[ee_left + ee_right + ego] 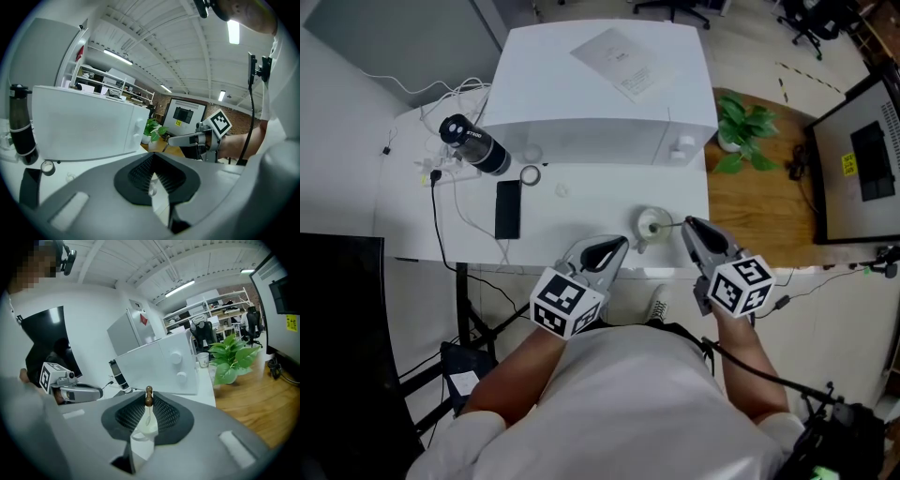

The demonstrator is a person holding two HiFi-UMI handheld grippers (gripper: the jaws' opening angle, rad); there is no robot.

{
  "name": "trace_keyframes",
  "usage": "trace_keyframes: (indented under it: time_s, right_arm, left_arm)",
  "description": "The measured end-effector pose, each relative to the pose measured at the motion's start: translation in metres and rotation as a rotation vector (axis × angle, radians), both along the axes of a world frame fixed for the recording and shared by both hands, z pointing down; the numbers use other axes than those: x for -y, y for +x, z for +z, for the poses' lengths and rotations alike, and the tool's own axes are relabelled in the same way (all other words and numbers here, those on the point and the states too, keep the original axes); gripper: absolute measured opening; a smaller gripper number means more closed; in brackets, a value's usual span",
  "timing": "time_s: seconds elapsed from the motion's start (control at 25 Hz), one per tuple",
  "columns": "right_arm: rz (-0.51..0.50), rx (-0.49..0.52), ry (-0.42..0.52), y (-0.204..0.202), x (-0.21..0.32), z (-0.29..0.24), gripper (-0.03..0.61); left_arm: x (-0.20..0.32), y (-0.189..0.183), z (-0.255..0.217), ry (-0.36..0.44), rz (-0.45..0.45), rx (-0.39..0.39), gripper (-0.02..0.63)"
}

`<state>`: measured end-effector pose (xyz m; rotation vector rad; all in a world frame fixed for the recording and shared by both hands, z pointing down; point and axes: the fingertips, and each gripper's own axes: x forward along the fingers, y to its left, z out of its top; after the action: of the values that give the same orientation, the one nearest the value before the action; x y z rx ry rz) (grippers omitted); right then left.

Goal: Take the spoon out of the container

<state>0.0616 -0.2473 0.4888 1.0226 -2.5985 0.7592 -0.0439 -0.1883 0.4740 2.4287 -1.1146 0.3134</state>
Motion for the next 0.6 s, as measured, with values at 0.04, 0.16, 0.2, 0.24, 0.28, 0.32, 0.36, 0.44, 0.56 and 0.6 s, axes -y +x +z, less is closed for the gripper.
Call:
trace_keyframes:
  time_s: [0.04,0.16,0.2,0.24,0.28,0.32,0.36,0.44,0.56,0.6]
  right_arm:
    - [0.002,0.007,0.006,0.001,-0.001,-0.004,0.057]
    - [0.010,0.031,0.022,0.002,-0.008,-0.017,0.057]
    - [0.012,0.038,0.028,0.003,-0.010,-0.021,0.057]
    - [0.012,0.043,0.034,0.003,-0.013,-0.025,0.057]
    - [0.012,0.047,0.040,0.003,-0.016,-0.028,0.057]
    - [0.011,0.048,0.046,0.003,-0.019,-0.032,0.057]
    - [0.010,0.050,0.053,0.003,-0.022,-0.035,0.057]
    - [0.010,0.055,0.063,0.004,-0.029,-0.040,0.057]
    - [0.012,0.063,0.074,0.007,-0.040,-0.047,0.057]
    - [0.015,0.064,0.077,0.008,-0.043,-0.048,0.057]
  left_arm:
    - [-0.001,0.000,-0.001,0.004,0.001,0.000,0.005]
    - [-0.006,0.002,-0.005,0.017,0.005,0.001,0.005]
    - [-0.007,0.003,-0.006,0.021,0.006,0.001,0.005]
    - [-0.008,0.003,-0.006,0.024,0.007,0.001,0.005]
    - [-0.010,0.003,-0.007,0.026,0.008,0.001,0.005]
    - [-0.011,0.003,-0.007,0.025,0.009,-0.002,0.005]
    - [-0.012,0.003,-0.006,0.022,0.007,-0.006,0.005]
    - [-0.014,0.002,-0.007,0.020,0.004,-0.013,0.005]
    - [-0.018,0.000,-0.008,0.023,0.003,-0.014,0.005]
    - [-0.019,0.000,-0.008,0.023,0.005,-0.013,0.005]
